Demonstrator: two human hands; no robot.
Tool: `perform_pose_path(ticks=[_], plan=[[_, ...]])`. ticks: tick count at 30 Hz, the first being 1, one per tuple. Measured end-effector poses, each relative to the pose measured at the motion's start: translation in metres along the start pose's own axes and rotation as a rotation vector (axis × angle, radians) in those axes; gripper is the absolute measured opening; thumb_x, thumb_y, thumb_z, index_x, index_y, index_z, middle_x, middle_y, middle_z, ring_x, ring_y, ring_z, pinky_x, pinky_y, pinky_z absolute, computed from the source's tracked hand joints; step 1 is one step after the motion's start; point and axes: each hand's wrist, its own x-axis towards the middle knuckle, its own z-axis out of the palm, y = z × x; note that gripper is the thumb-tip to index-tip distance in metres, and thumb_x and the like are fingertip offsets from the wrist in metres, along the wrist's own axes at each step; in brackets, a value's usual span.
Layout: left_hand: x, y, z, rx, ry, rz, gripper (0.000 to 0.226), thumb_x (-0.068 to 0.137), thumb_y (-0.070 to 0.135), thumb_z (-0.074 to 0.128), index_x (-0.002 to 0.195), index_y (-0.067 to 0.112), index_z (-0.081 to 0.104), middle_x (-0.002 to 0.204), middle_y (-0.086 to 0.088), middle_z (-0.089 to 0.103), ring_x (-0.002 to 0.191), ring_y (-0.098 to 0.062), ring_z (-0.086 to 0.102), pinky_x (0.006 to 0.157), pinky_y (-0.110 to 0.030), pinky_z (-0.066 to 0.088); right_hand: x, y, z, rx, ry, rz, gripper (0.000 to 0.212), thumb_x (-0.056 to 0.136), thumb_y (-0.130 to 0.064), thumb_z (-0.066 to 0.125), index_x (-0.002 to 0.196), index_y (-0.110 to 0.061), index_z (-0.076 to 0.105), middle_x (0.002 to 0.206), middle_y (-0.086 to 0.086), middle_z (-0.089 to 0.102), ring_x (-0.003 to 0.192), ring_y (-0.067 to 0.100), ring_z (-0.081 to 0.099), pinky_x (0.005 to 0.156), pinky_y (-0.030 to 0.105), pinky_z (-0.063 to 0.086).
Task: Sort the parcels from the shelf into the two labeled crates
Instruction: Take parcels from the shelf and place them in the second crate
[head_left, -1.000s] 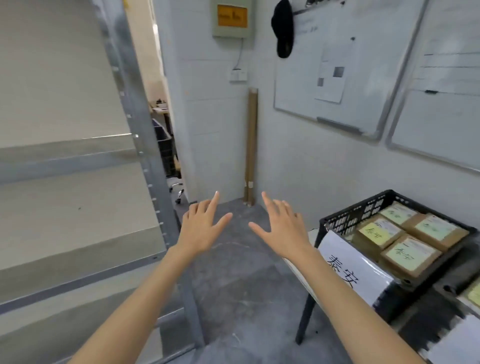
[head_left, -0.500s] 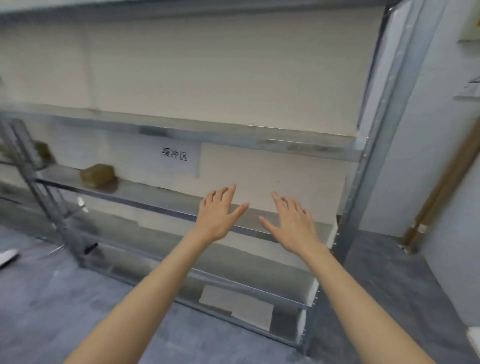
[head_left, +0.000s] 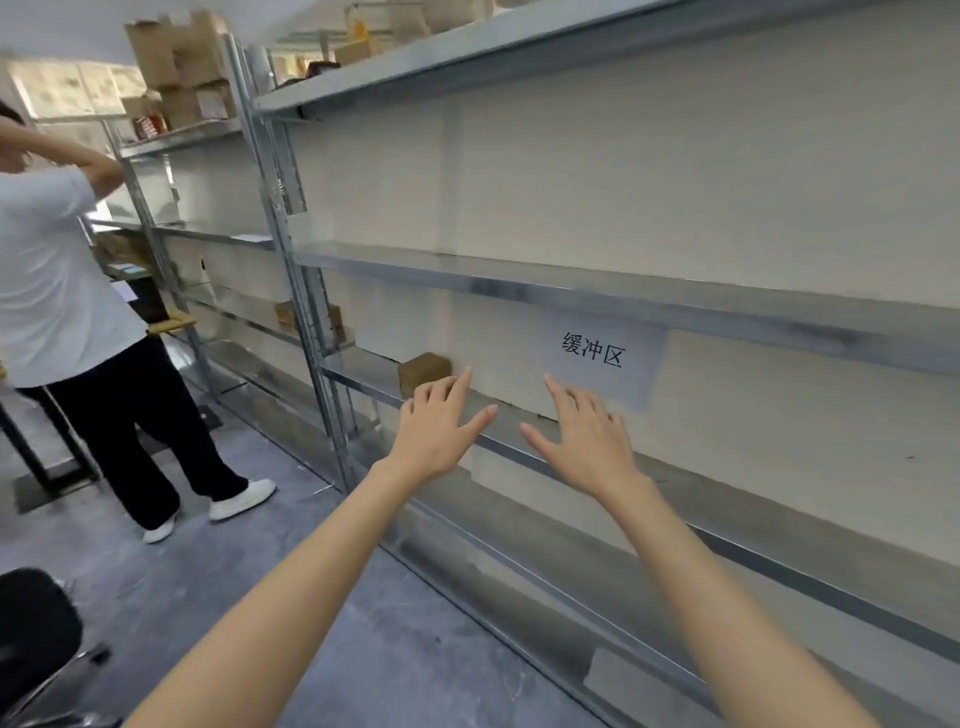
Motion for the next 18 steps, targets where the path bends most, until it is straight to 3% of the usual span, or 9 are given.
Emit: perform_pose_path(ticks=[6,18], plan=[[0.046,-0.09,-0.005,-0.019,0.006,-0.102,0.074,0.095,0.063,0.033,0.156,0.025,0.013,0.157,-0.003,0.026,0.144,-0.025,0.019,0.114,-0.047,0.02,0.077,-0.057,0.046,-0.002,-0.039,-0.064,0.078,0.094,-0.067,0.033,0.157,-0.028,0.009,0.155,0.004,0.032,0.143,0.022,0.026,0.109,0.044,0.029],[0.183,-0.231,0.045,-0.078,-0.03,-0.224,0.079,0.093,0.064,0.039,0.156,0.024,0.011,0.157,-0.004,0.027,0.143,-0.028,0.02,0.113,-0.05,0.022,0.248,-0.106,0.153,-0.022,-0.106,-0.13,0.076,0.095,-0.064,0.036,0.157,-0.027,0.011,0.152,0.006,0.035,0.141,0.024,0.03,0.108,0.045,0.031]])
